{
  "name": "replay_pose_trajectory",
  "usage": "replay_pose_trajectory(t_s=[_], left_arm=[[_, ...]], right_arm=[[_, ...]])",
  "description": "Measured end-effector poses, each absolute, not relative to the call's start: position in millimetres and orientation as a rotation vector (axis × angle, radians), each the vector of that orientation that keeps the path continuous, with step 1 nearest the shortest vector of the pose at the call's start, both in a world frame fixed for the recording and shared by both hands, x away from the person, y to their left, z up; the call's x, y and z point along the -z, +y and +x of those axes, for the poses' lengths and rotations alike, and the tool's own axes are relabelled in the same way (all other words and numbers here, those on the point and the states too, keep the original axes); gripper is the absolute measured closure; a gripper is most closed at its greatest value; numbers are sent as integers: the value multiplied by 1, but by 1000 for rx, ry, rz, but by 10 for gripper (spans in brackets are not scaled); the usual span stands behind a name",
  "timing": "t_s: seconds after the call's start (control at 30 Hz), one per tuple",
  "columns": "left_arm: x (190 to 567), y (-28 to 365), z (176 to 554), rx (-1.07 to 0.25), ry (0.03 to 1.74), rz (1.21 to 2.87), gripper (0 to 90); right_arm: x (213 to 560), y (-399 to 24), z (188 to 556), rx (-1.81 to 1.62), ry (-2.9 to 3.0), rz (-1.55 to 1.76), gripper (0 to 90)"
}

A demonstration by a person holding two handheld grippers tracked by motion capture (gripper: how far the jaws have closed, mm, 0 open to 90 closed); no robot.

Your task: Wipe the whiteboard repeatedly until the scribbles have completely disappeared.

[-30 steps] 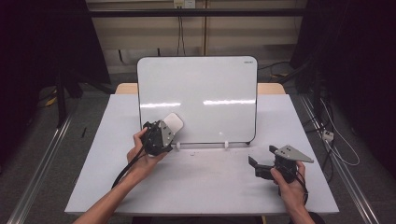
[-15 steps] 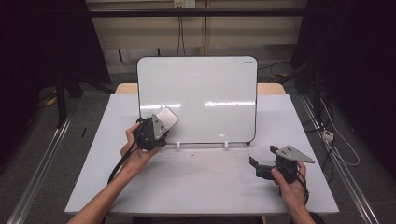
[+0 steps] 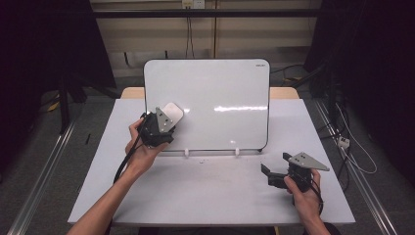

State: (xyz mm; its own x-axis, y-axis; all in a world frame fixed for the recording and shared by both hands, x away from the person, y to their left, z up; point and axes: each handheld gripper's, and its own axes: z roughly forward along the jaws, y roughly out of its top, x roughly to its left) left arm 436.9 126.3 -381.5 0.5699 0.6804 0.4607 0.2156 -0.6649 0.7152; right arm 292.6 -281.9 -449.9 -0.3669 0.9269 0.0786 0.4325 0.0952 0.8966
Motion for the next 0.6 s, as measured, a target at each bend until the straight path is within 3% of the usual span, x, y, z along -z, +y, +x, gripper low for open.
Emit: replay_pose_trajectory(t_s=[0.6], left_arm=[[349,128,465,-957,808,2099,313]], right_arm=[[450,-282,293,-1233,1858,1328,68]])
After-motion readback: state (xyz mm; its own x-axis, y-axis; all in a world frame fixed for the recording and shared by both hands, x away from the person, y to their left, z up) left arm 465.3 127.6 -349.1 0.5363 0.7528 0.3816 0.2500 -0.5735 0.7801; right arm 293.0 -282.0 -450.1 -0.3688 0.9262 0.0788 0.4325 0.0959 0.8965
